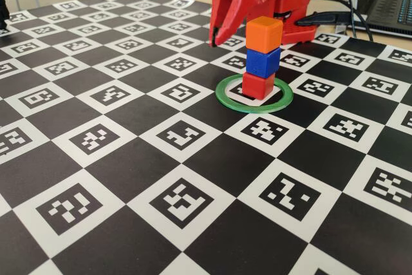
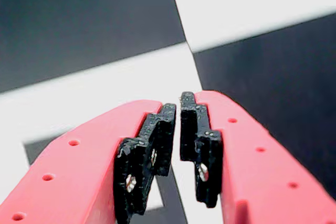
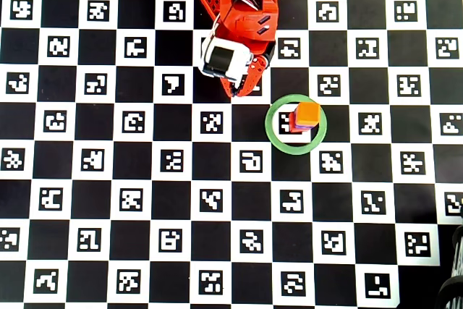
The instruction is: Grab the red cube then put it in the green circle then put the blue cube on top and finally the orange cube on top
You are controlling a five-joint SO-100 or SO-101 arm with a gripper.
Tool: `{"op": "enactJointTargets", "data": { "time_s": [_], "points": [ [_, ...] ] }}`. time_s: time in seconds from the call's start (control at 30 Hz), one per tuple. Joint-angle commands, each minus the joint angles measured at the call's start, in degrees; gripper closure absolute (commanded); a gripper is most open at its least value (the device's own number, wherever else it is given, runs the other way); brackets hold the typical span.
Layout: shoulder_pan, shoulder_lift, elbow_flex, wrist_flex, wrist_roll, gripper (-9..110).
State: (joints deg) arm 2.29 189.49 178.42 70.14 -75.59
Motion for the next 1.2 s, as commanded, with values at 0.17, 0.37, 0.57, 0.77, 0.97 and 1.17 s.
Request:
{"op": "enactJointTargets", "data": {
  "time_s": [0.17, 0.37, 0.57, 0.77, 0.97, 1.17],
  "points": [
    [-0.26, 2.99, 3.08, 1.85, -10.28, 108],
    [-0.79, 2.99, 3.16, 7.12, -11.43, 108],
    [-0.88, 2.99, 3.16, 8.44, -11.60, 108],
    [-0.88, 2.99, 3.16, 8.44, -11.60, 108],
    [-0.88, 2.99, 3.16, 8.44, -11.60, 108],
    [-0.88, 2.99, 3.16, 8.44, -11.60, 108]
  ]
}}
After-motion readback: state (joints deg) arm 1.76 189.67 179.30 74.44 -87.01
